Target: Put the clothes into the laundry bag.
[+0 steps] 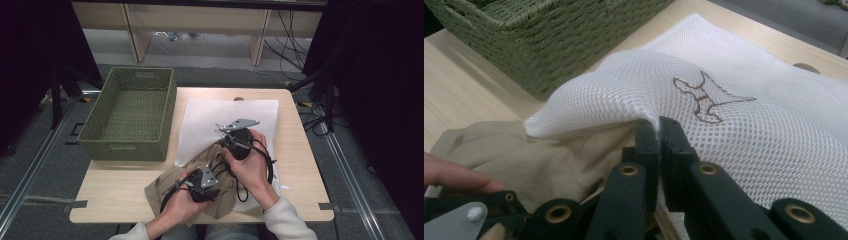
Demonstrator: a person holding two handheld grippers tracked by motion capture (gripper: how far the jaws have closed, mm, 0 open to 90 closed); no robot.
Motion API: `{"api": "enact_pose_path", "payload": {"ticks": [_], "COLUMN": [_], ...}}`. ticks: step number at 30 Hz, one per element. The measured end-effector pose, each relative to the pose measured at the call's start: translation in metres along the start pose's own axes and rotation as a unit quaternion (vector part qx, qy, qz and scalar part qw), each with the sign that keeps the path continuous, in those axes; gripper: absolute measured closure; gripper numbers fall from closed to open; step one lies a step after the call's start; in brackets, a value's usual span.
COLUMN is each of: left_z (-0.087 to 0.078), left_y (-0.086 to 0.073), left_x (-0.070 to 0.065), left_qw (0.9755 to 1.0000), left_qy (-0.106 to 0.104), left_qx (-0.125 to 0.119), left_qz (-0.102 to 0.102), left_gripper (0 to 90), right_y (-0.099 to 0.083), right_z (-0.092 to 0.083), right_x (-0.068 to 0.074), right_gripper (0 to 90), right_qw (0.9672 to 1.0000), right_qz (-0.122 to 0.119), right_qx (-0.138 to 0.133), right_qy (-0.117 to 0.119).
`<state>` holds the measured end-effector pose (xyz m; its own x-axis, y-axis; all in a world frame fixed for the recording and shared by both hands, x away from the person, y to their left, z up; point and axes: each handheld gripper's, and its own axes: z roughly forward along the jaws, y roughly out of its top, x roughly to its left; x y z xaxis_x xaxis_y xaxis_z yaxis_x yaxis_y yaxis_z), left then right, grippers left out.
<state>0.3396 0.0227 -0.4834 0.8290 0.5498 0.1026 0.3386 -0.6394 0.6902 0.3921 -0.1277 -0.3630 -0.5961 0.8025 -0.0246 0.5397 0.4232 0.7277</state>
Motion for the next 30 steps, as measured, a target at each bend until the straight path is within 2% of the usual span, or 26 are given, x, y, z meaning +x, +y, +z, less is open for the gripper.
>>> {"api": "enact_pose_path", "payload": {"ticks": [2,3,7,9,13,16,18,20,21,22,23,25,26,30], "left_z": [0.002,0.002,0.002,0.0,-0.005,-0.015,-0.021,-0.026,-0.028,-0.03,-0.034,-0.039,-0.041,-0.05], "left_y": [-0.001,-0.001,0.0,0.0,0.002,0.008,0.011,0.015,0.017,0.018,0.021,0.025,0.028,0.038], "left_x": [0.0,0.0,0.002,0.003,0.004,0.004,0.004,0.004,0.004,0.005,0.006,0.007,0.008,0.011], "left_qw": [1.0,1.0,1.0,0.9999,0.9996,0.9983,0.9973,0.9957,0.9948,0.9938,0.9928,0.9921,0.9901,0.988], "left_qy": [0.0,0.0,-0.004,-0.006,-0.009,-0.01,-0.013,-0.018,-0.018,-0.018,-0.014,-0.011,-0.01,-0.005], "left_qx": [0.002,0.003,0.004,-0.001,-0.015,-0.041,-0.054,-0.068,-0.075,-0.086,-0.096,-0.103,-0.118,-0.132], "left_qz": [0.003,0.001,-0.005,-0.01,-0.023,-0.041,-0.049,-0.06,-0.066,-0.068,-0.07,-0.071,-0.076,-0.079], "left_gripper": [62.5,65.5,73.3,76.4,78.8,79.2,79.3,79.3,79.3,79.3,79.4,79.4,79.4,79.3], "right_y": [0.0,0.0,0.0,0.0,0.0,0.001,0.001,0.001,0.001,0.001,0.001,0.002,0.002,0.003], "right_z": [0.001,0.002,0.002,0.001,0.001,0.001,0.0,-0.001,-0.002,-0.001,-0.002,-0.003,-0.004,-0.006], "right_x": [-0.001,-0.003,-0.003,-0.002,-0.002,-0.001,0.001,0.0,0.001,0.0,0.001,0.001,0.001,0.003], "right_gripper": [88.5,88.4,88.4,88.4,88.4,88.4,88.4,88.4,88.4,88.5,88.4,88.4,88.4,88.4], "right_qw": [0.9999,0.9996,0.9995,0.9998,0.9997,0.9998,1.0,0.9998,0.9999,0.9998,0.9999,0.9995,0.9994,0.9995], "right_qz": [-0.013,-0.028,-0.029,-0.019,-0.021,-0.018,-0.004,-0.015,-0.007,-0.015,-0.012,-0.024,-0.028,-0.02], "right_qx": [-0.003,-0.008,-0.007,-0.005,-0.008,-0.008,-0.007,-0.008,-0.007,-0.011,-0.012,-0.017,-0.019,-0.024], "right_qy": [0.0,0.002,0.003,0.005,0.005,0.005,0.003,0.004,0.006,0.006,0.004,0.009,0.007,0.008]}}
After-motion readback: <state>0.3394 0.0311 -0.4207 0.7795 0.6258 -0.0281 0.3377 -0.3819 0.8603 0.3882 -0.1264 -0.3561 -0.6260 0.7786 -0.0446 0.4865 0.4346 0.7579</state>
